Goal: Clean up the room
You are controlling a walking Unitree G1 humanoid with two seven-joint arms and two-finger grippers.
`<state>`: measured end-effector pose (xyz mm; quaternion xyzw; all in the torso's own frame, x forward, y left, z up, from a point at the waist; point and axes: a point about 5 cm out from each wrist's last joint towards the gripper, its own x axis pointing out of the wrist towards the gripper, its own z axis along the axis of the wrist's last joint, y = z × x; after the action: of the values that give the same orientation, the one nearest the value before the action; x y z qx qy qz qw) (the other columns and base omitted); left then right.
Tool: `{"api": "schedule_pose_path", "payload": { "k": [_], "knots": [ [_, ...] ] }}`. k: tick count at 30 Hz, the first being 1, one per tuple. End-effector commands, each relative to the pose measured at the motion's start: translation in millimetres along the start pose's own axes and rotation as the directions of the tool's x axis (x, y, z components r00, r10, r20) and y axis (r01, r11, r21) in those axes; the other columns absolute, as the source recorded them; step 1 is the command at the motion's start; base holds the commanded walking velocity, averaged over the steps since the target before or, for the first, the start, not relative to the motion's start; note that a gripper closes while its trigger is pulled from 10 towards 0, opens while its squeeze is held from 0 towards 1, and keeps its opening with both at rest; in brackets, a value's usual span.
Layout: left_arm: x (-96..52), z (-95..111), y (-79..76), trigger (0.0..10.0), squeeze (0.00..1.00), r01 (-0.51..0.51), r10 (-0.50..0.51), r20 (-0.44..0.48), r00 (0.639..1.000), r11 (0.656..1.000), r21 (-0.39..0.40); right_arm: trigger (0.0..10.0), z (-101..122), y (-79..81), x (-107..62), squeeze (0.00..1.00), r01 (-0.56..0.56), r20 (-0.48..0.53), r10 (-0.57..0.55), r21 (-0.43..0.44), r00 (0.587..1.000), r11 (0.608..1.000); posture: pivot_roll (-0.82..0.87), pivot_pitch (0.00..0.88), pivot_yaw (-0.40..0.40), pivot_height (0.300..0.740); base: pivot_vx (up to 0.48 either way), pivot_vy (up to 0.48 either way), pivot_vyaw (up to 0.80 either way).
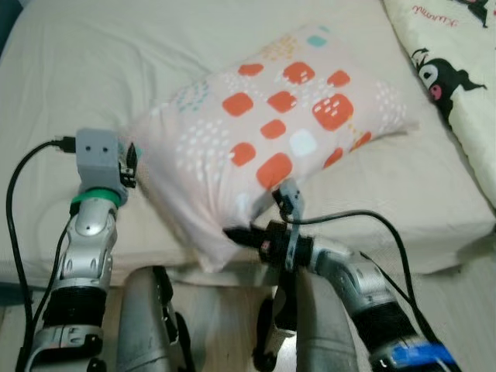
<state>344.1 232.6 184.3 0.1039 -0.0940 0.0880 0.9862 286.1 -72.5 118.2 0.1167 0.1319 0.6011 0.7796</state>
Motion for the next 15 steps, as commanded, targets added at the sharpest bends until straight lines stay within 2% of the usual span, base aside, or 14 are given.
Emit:
{"api": "schedule_pose_path", "payload": {
  "k": [1,3,4,5,6,7,8,10,12,13,15],
  "knots": [
    [-1.7,-9,4.4,10.0,0.00,-0.019,0.019,-0.020,1.000,1.000,0.009,0.0,-7,33.1,3.3,0.00,-0.231,-0.057,0.233,0.029,0.971,0.972,0.06,0.195,-0.009,0.552,0.000,0.000,0.00],
    [-1.7,-9,4.4,10.0,0.00,-0.019,0.019,-0.020,1.000,1.000,0.009,0.0,-7,33.1,3.3,0.00,-0.231,-0.057,0.233,0.029,0.971,0.972,0.06,0.195,-0.009,0.552,0.000,0.000,0.00],
    [-1.0,-9,4.5,10.0,0.00,-0.022,0.022,-0.016,1.000,1.000,0.008,0.0,-9,47.2,-7.5,0.00,-0.302,-0.114,0.303,0.027,0.946,0.953,0.06,0.196,-0.008,0.552,0.000,0.000,0.00],
    [-1.6,-10,2.7,10.0,0.00,-0.013,0.013,-0.012,1.000,1.000,0.012,0.0,-18,55.9,-30.4,0.00,-0.340,-0.241,0.331,0.002,0.912,0.940,0.06,0.198,-0.010,0.552,0.000,0.000,0.00],
    [-1.6,-10,2.7,10.0,0.00,-0.013,0.013,-0.012,1.000,1.000,0.012,0.0,-18,55.9,-30.4,0.00,-0.340,-0.241,0.331,0.002,0.912,0.940,0.06,0.198,-0.010,0.552,0.000,0.000,0.00],
    [-2.4,-11,0.7,10.0,0.00,-0.003,0.003,-0.010,1.000,1.000,0.015,0.0,-26,58.7,-56.4,0.00,-0.344,-0.371,0.313,-0.018,0.874,0.939,0.06,0.201,-0.009,0.552,0.000,0.000,0.00],
    [-2.4,-11,0.7,10.0,0.00,-0.003,0.003,-0.010,1.000,1.000,0.015,0.0,-26,58.7,-56.4,0.00,-0.344,-0.371,0.313,-0.018,0.874,0.939,0.06,0.201,-0.009,0.552,0.000,0.000,0.00],
    [-3.6,-14,-2.7,10.0,0.00,0.012,-0.012,-0.011,1.000,1.000,0.019,0.0,-28,51.1,-100.8,0.00,-0.270,-0.537,0.197,-0.061,0.820,0.961,0.05,0.203,-0.004,0.552,0.000,0.000,0.00],
    [-3.6,-14,-2.7,10.0,0.00,0.012,-0.012,-0.011,1.000,1.000,0.019,0.0,-28,51.1,-100.8,0.00,-0.270,-0.537,0.197,-0.061,0.820,0.961,0.05,0.203,-0.004,0.552,0.000,0.000,0.00],
    [-3.6,-15,-4.0,10.0,0.00,0.017,-0.017,-0.011,1.000,1.000,0.021,0.0,-24,46.2,-113.9,0.00,-0.225,-0.562,0.144,-0.078,0.815,0.971,0.05,0.203,-0.003,0.552,0.000,0.000,0.00],
    [-3.6,-15,-4.0,10.0,0.00,0.017,-0.017,-0.011,1.000,1.000,0.021,0.0,-24,46.2,-113.9,0.00,-0.225,-0.562,0.144,-0.078,0.815,0.971,0.05,0.203,-0.003,0.552,0.000,0.000,0.00]
  ]
}}
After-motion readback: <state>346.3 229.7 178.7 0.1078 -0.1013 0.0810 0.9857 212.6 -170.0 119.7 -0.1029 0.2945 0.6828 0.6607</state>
